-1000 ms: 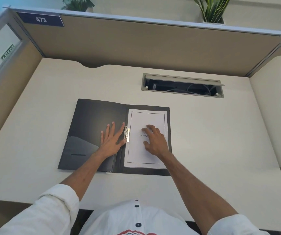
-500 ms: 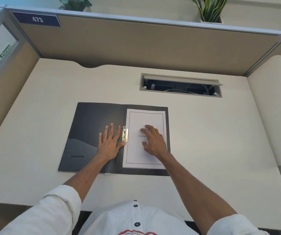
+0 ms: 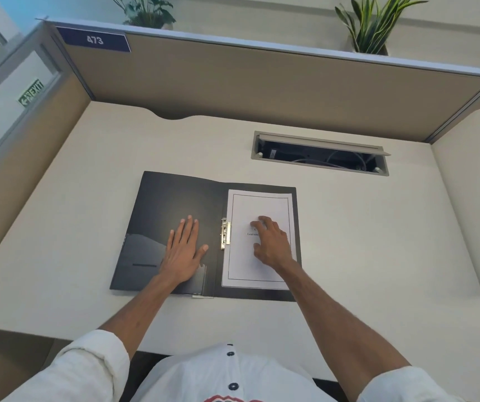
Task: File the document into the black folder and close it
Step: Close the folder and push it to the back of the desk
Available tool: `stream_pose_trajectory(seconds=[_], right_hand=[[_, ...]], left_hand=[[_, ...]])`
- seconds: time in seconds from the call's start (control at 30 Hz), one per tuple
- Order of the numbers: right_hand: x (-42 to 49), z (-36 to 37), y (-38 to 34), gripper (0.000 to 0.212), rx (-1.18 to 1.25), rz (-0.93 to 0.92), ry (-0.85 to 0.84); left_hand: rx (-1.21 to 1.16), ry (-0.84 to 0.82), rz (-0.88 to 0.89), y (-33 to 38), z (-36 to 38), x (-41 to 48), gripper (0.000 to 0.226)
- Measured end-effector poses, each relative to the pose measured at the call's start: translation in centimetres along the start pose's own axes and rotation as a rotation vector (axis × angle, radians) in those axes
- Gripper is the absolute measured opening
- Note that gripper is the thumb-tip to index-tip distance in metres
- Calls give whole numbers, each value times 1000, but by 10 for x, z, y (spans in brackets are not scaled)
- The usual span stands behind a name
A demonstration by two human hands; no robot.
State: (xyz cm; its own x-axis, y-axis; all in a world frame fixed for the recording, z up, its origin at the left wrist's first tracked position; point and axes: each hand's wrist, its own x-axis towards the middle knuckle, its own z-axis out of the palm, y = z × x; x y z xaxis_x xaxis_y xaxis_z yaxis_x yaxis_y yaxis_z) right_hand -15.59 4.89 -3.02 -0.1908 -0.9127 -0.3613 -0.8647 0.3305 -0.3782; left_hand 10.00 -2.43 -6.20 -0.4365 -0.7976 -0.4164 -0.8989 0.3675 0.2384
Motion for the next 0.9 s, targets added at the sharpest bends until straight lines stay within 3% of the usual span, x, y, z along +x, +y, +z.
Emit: stream_pose_trajectory(seconds=[0.2, 0.4, 0.63, 0.9], right_hand=[[-4, 25, -56, 65, 27, -107, 79], [-6, 54, -112, 71, 53, -258, -22], [-5, 73, -139, 75, 52, -251, -77], [-9, 81, -145, 73, 58, -248, -107]], left_hand=[[-105, 181, -157, -39, -15, -19, 88], [-275, 311, -391, -75, -29, -39, 93], [-456, 204, -450, -103, -46, -45, 70], [-646, 384, -484, -103, -59, -56, 50]])
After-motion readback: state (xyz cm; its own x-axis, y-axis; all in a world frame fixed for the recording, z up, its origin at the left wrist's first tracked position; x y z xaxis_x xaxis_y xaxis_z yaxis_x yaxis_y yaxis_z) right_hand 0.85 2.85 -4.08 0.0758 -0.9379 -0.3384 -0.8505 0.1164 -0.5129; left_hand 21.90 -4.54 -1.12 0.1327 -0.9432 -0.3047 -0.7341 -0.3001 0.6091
